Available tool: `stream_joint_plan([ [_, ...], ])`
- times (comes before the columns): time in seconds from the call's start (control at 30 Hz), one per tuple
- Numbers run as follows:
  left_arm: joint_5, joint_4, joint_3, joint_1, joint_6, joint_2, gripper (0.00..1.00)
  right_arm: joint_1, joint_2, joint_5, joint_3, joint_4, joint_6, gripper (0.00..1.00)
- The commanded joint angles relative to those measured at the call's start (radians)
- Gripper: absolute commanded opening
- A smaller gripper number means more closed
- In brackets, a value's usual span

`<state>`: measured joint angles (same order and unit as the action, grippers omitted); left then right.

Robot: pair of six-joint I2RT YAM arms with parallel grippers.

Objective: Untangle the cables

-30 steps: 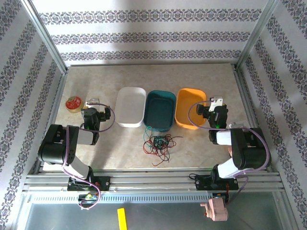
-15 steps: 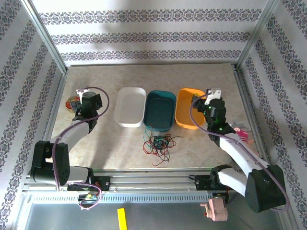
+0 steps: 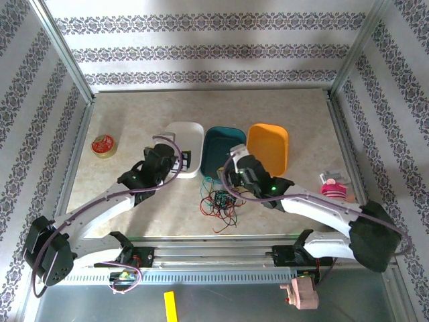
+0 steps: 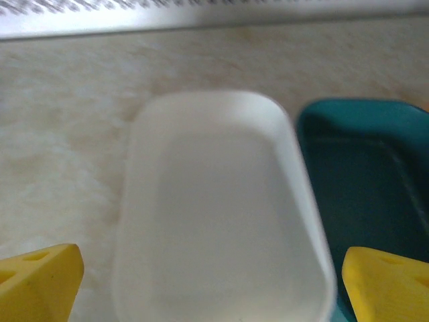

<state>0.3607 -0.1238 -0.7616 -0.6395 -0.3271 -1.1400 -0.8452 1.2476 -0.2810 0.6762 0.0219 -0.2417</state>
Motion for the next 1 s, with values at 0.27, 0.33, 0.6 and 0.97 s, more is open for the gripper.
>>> stream_joint_plan([
  [0.27, -0.12, -0.109, 0.019, -0.142, -0.013, -0.008, 0.99, -0.086, 0.096, 0.01, 0.051, -0.05, 0.002, 0.81],
  [0.33, -0.121, -0.113, 0.021, -0.155, -0.012, -0.022, 0.99, -0.086, 0.096, 0.006, 0.044, -0.051, 0.002, 0.81],
  [0.6, -0.174, -0.129, 0.001, -0.224, 0.01, -0.074, 0.99, -0.086, 0.093, -0.001, 0.026, -0.061, 0.004, 0.81],
  [0.97, -0.167, -0.095, -0.004, -0.251, -0.009, -0.117, 0.99, -0.086, 0.064, 0.024, 0.02, -0.097, 0.025, 0.81],
])
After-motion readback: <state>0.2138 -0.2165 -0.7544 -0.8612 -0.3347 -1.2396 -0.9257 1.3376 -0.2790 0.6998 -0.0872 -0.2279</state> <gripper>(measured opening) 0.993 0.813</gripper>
